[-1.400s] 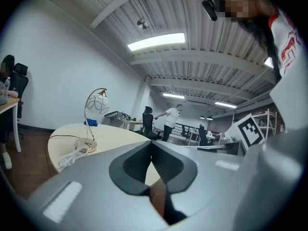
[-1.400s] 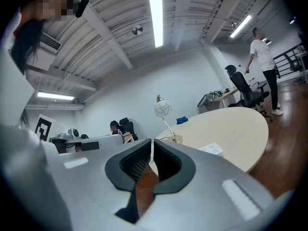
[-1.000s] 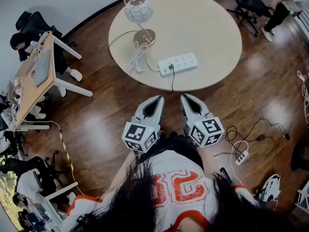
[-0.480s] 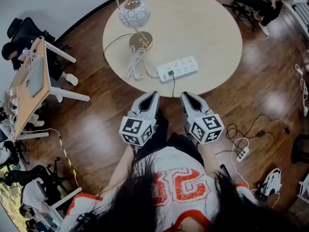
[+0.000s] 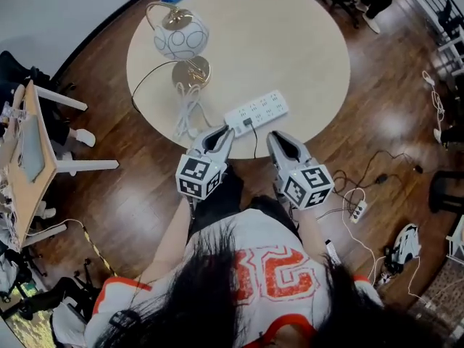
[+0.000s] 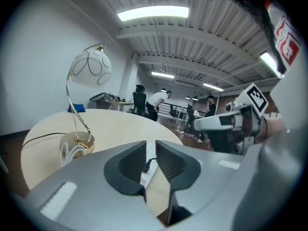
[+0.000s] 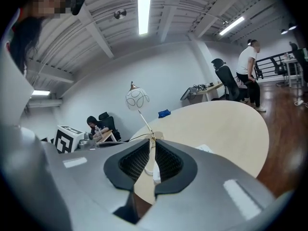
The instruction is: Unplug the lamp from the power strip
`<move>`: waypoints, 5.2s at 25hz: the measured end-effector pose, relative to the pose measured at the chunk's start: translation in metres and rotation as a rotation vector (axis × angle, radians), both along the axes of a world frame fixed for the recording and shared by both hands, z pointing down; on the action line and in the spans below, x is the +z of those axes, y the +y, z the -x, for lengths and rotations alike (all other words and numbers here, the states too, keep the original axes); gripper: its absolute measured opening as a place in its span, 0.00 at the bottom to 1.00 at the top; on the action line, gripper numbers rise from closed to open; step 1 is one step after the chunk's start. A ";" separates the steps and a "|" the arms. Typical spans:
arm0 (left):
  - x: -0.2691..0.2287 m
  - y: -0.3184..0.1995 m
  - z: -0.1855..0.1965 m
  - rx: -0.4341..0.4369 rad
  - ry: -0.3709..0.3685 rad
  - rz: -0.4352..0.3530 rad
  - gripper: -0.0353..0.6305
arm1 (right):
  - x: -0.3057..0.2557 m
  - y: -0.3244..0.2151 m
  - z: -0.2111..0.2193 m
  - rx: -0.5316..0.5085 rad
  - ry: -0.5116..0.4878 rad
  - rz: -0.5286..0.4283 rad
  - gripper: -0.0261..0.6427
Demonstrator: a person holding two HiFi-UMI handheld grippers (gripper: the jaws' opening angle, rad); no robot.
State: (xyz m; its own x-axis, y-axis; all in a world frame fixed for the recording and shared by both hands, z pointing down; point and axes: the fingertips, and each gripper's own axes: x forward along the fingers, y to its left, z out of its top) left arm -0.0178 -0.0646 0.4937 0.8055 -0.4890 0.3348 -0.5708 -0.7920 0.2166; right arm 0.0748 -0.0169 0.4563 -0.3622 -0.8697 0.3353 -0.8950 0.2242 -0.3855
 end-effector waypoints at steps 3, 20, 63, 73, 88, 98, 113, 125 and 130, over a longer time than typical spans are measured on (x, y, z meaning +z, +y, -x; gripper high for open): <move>0.025 -0.010 -0.012 0.099 -0.028 0.039 0.29 | 0.006 -0.007 -0.001 0.030 0.020 0.027 0.10; 0.098 -0.039 -0.033 0.209 -0.149 0.167 0.08 | 0.083 -0.020 -0.014 0.076 0.183 0.169 0.09; 0.123 -0.043 -0.029 -0.043 -0.201 0.387 0.05 | 0.147 -0.047 0.043 -1.173 0.746 -0.111 0.16; 0.124 -0.046 -0.028 -0.108 -0.240 0.358 0.05 | 0.146 -0.049 0.046 -1.154 0.755 -0.065 0.14; 0.120 -0.045 -0.040 -0.139 -0.265 0.321 0.06 | 0.137 -0.044 0.038 -0.990 0.555 -0.068 0.13; 0.124 -0.046 -0.039 -0.132 -0.262 0.330 0.05 | 0.068 -0.068 0.046 -0.858 0.315 -0.187 0.11; 0.116 -0.043 -0.032 -0.176 -0.217 0.370 0.05 | 0.092 -0.078 0.019 -0.788 0.477 -0.099 0.11; 0.075 -0.046 -0.003 -0.269 -0.092 0.334 0.05 | 0.128 -0.126 0.015 -0.723 0.696 0.018 0.11; 0.070 -0.045 0.006 -0.291 -0.077 0.334 0.05 | 0.145 -0.137 0.020 -0.748 0.722 0.075 0.11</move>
State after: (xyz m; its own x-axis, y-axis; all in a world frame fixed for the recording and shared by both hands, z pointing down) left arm -0.0234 -0.1095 0.5638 0.6167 -0.5466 0.5665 -0.7841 -0.4897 0.3812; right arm 0.0546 -0.1541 0.6013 -0.4915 -0.4742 0.7304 -0.5609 0.8140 0.1510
